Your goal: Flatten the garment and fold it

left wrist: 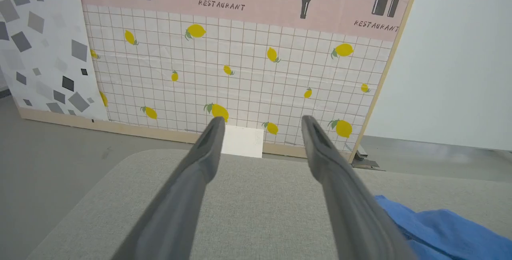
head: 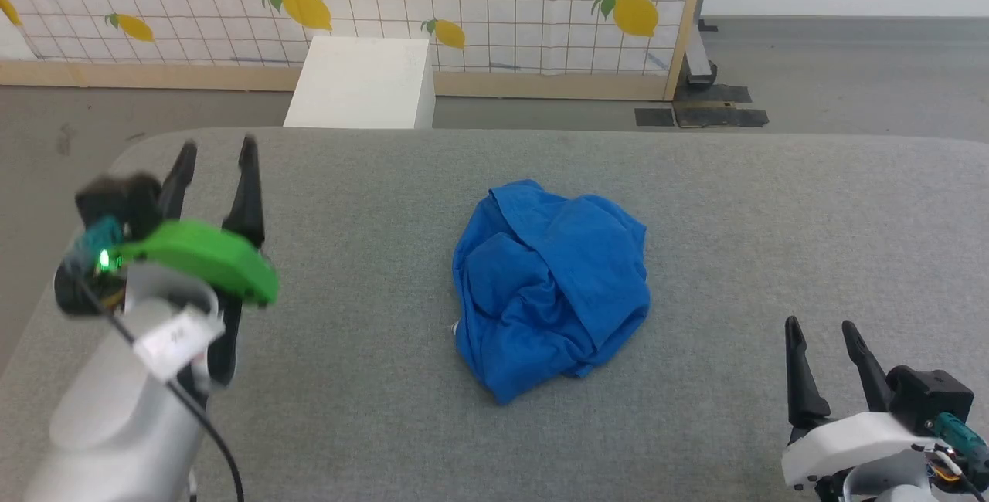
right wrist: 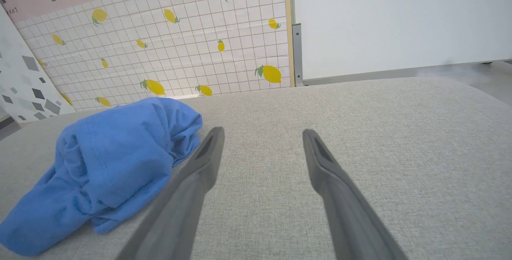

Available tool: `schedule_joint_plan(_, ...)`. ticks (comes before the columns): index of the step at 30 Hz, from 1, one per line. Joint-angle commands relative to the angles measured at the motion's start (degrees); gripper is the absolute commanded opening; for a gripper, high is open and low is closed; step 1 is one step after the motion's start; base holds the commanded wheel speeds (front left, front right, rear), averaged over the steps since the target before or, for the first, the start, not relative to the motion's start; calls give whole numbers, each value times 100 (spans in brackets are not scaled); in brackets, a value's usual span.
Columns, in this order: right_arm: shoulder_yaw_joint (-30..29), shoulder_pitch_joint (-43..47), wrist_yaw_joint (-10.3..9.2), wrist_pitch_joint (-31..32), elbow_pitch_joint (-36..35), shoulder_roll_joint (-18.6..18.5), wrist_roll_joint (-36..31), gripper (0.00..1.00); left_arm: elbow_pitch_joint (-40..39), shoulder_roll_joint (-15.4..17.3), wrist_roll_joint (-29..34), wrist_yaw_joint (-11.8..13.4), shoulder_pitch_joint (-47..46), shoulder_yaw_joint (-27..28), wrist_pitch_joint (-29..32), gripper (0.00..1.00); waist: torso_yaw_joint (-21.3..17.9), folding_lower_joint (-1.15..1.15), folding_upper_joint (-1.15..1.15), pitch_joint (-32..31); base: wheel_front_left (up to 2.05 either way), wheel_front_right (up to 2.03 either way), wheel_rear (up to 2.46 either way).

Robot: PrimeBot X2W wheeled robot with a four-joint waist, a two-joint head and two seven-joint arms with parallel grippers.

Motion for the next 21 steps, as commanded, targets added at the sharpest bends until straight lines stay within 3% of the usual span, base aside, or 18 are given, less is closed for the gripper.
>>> schedule_joint_plan(1,9,47,-8,-29,-34,-1,44,100,-110,25,103,83,302,63,-41,100,-13,0,0,4,0,0,0)
schedule_joint_plan(8,90,45,-8,-29,-87,-1,89,100,-777,-68,266,238,1409,428,-50,100,-75,0,0,60,0,0,0)
schedule_joint_plan(21,212,85,-8,-29,-69,-1,112,100,-1020,-232,397,63,2231,488,-52,100,-161,0,0,60,0,0,0)
